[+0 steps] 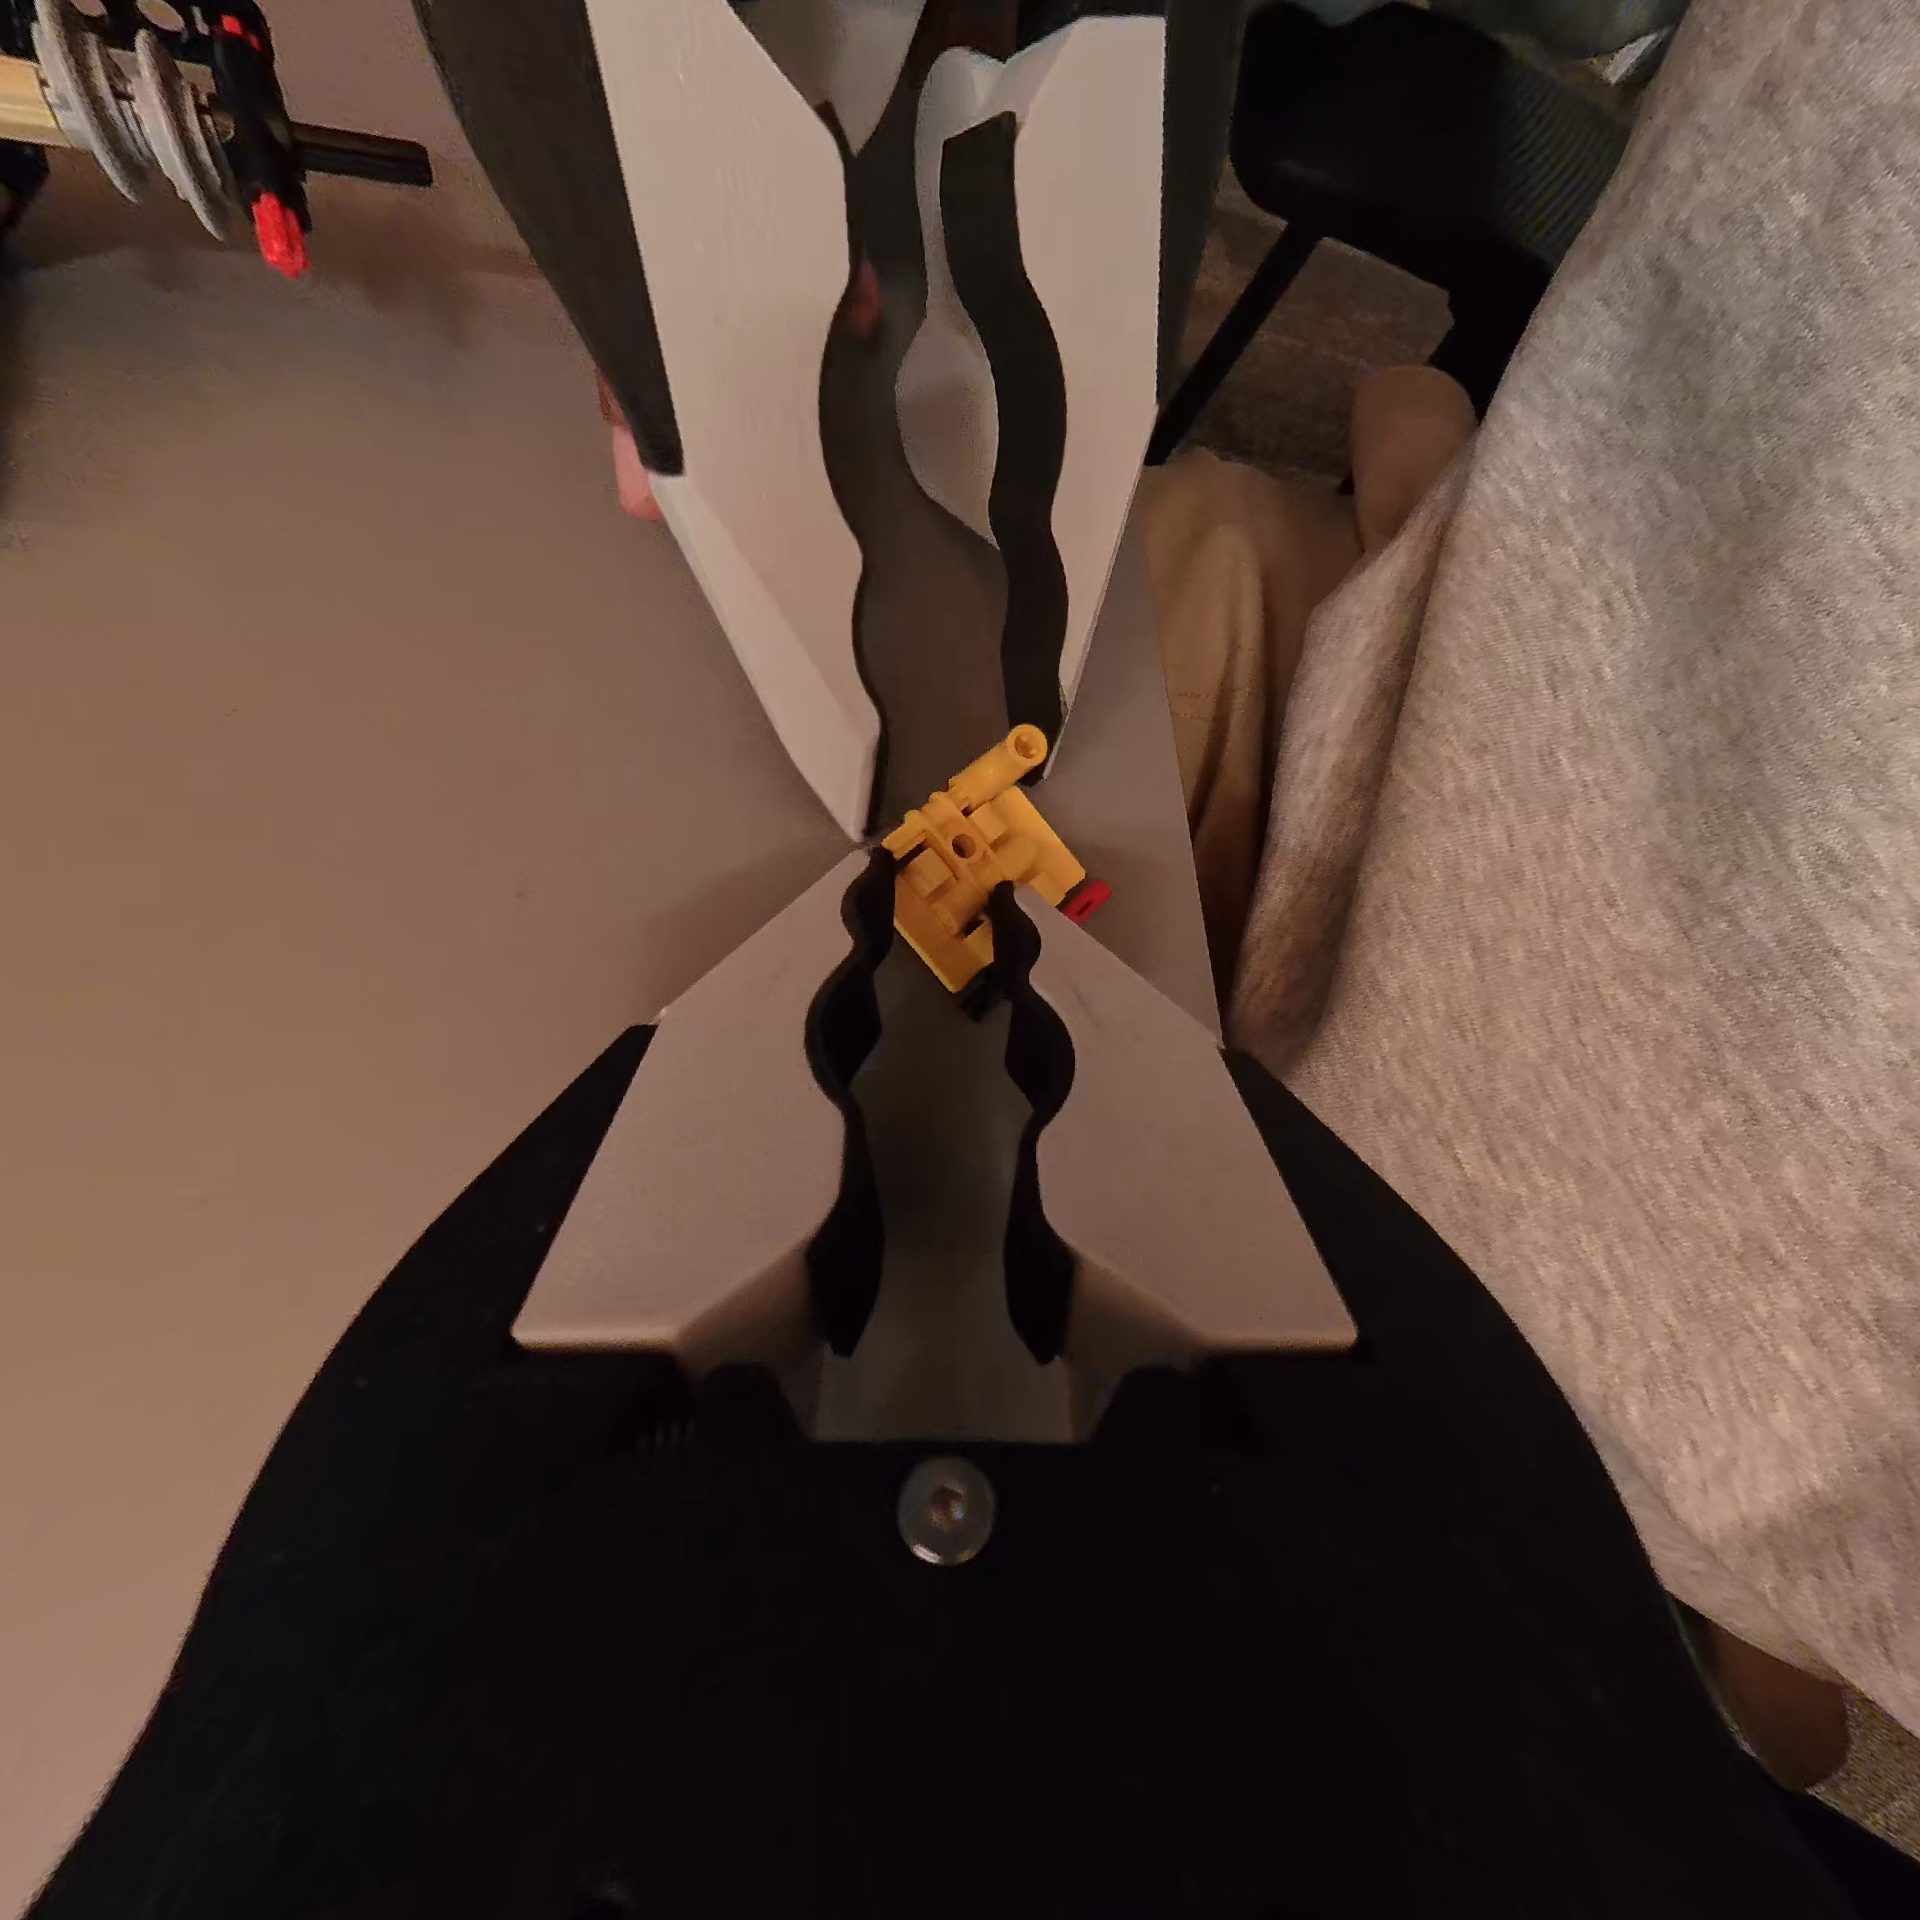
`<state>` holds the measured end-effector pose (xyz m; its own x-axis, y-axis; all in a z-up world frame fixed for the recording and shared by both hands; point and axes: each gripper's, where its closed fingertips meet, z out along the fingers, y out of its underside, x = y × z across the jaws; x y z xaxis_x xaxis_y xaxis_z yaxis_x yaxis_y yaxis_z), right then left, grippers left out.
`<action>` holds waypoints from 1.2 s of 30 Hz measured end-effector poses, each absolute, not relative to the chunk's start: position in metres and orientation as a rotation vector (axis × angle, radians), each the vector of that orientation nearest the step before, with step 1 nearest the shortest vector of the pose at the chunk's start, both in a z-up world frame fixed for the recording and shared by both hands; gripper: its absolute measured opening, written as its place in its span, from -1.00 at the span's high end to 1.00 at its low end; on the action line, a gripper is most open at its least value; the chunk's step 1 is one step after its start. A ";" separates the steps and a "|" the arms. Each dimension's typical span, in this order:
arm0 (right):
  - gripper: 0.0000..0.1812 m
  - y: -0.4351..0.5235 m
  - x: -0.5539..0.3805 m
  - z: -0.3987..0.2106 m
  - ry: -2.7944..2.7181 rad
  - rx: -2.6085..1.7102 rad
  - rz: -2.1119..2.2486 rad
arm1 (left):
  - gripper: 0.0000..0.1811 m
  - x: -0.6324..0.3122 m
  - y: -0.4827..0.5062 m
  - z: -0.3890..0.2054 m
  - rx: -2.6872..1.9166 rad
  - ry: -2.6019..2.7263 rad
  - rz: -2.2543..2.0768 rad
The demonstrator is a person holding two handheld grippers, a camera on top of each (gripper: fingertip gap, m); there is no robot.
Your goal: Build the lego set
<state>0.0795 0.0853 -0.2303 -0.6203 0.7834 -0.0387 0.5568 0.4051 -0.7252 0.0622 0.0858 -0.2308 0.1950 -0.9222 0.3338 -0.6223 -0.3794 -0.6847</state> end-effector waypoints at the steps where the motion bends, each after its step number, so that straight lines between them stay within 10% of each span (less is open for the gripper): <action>1: 0.62 0.085 0.080 -0.230 -2.362 -1.158 1.038 | 0.80 0.062 0.086 -0.231 -2.078 1.445 -1.020; 13: 0.28 0.095 0.083 -0.228 -2.110 -1.452 1.017 | 0.80 0.061 0.092 -0.230 -2.120 1.356 -1.035; 36: 0.96 0.101 0.083 -0.229 -1.541 -1.898 0.845 | 0.81 0.063 0.096 -0.232 -2.224 1.055 -0.930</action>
<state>0.0833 0.1006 -0.2292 0.1460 0.9808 -0.1292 0.6368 -0.1932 -0.7465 0.0627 0.0963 -0.2316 0.4651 -0.8069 0.3641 -0.4618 -0.5720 -0.6779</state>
